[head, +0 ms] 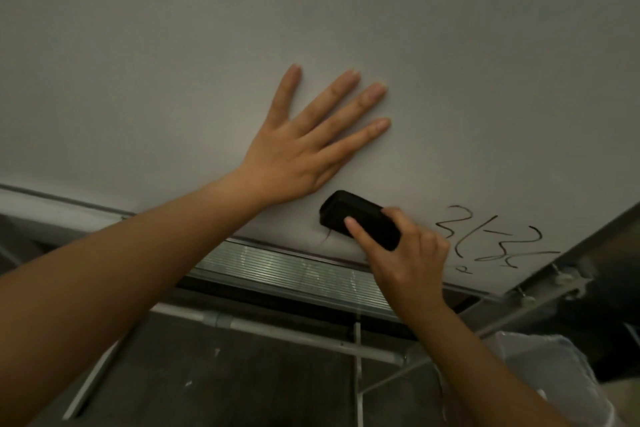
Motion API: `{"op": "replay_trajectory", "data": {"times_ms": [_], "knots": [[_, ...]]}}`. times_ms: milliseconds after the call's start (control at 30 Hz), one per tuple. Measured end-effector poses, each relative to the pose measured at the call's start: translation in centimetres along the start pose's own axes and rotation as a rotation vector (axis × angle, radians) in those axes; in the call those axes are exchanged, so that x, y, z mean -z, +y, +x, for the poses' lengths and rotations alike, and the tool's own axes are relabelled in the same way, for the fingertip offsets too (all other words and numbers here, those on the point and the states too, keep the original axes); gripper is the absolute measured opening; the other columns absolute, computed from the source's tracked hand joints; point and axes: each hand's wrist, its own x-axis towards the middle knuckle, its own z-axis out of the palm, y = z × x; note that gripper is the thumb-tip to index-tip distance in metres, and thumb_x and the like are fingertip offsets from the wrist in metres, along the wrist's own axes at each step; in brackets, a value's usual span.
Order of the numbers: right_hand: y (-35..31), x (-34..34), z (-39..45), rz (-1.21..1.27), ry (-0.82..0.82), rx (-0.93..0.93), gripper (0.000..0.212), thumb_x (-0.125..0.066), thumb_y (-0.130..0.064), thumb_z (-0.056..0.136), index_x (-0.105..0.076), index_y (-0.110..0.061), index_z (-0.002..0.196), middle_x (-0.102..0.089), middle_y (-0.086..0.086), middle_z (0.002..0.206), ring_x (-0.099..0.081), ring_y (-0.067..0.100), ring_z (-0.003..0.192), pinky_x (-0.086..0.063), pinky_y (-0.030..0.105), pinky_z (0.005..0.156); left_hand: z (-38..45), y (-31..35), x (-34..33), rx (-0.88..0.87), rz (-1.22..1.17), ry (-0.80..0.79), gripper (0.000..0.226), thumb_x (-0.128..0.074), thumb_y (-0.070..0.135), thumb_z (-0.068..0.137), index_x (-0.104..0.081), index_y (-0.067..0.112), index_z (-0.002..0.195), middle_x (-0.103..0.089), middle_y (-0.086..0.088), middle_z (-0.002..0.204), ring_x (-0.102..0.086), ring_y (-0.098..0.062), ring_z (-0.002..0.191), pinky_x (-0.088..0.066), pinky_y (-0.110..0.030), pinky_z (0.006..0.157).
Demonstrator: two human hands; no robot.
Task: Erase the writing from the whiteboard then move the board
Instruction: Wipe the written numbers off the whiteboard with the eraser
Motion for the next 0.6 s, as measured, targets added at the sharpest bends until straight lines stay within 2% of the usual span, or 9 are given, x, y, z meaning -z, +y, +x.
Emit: {"op": "replay_trajectory", "data": {"times_ms": [67, 167, 267, 333, 433, 533, 600], "knots": [[1.6, 1.2, 1.3, 0.024, 0.019, -0.114, 0.075, -0.083, -0.019, 0.073, -0.042, -0.041, 0.132, -0.047, 0.010, 0.118, -0.042, 0.028, 0.083, -0.025, 0.035, 0.071, 0.1, 0.1, 0.0, 0.005, -0.006, -0.012, 0.052, -0.053, 0.025, 0.098, -0.041, 0.020, 0.148, -0.031, -0.006, 0.153, -0.028, -0.030, 0.144, -0.005, -0.057, 0.115], [3.5, 2.7, 3.2, 0.051, 0.108, -0.317, 0.062, -0.068, -0.024, 0.084, -0.038, -0.041, 0.135, -0.042, 0.010, 0.122, -0.046, 0.033, 0.090, -0.026, 0.037, 0.074, 0.1, 0.0, 0.0, 0.012, 0.002, -0.015, 0.050, -0.051, 0.026, 0.100, -0.040, 0.020, 0.148, -0.031, -0.007, 0.153, -0.024, -0.028, 0.144, -0.005, -0.057, 0.115], [3.3, 2.9, 3.6, 0.052, 0.147, -0.370, 0.059, -0.065, -0.023, 0.086, -0.038, -0.039, 0.136, -0.038, 0.010, 0.125, -0.048, 0.035, 0.092, -0.026, 0.036, 0.077, 0.0, 0.0, 0.0, 0.009, 0.001, -0.009, 0.050, -0.049, 0.027, 0.100, -0.039, 0.020, 0.149, -0.031, -0.007, 0.153, -0.025, -0.029, 0.143, -0.005, -0.058, 0.115], [2.1, 2.2, 2.9, 0.054, 0.131, -0.307, 0.063, -0.072, -0.021, 0.079, -0.042, -0.038, 0.132, -0.039, 0.010, 0.123, -0.043, 0.031, 0.090, -0.026, 0.036, 0.074, -0.1, -0.1, 0.0, 0.009, 0.000, -0.008, 0.051, -0.050, 0.027, 0.100, -0.038, 0.020, 0.149, -0.031, -0.006, 0.153, -0.024, -0.029, 0.144, -0.005, -0.058, 0.115], [0.5, 0.0, 0.9, -0.008, 0.093, -0.073, 0.067, -0.076, -0.015, 0.077, -0.044, -0.037, 0.131, -0.041, 0.010, 0.121, -0.039, 0.027, 0.083, -0.027, 0.036, 0.070, -0.1, -0.2, -0.1, 0.011, -0.008, -0.012, 0.050, -0.049, 0.026, 0.100, -0.038, 0.019, 0.149, -0.031, -0.007, 0.154, -0.028, -0.030, 0.144, -0.005, -0.058, 0.115], [-0.8, -2.0, -1.3, -0.024, 0.065, 0.169, 0.049, -0.050, -0.009, 0.090, -0.046, -0.034, 0.132, -0.043, 0.010, 0.121, -0.042, 0.026, 0.085, -0.029, 0.037, 0.070, 0.1, -0.1, -0.2, 0.013, -0.008, -0.012, 0.049, -0.049, 0.024, 0.100, -0.041, 0.019, 0.148, -0.032, -0.008, 0.153, -0.034, -0.032, 0.140, -0.006, -0.058, 0.115], [-1.3, -2.8, -2.3, -0.020, 0.013, 0.282, 0.046, -0.042, -0.009, 0.091, -0.045, -0.030, 0.133, -0.043, 0.010, 0.120, -0.042, 0.025, 0.084, -0.030, 0.037, 0.071, 0.1, -0.1, -0.2, 0.012, -0.008, -0.006, 0.048, -0.050, 0.024, 0.100, -0.042, 0.019, 0.147, -0.033, -0.008, 0.153, -0.035, -0.032, 0.140, -0.006, -0.058, 0.115]]}}
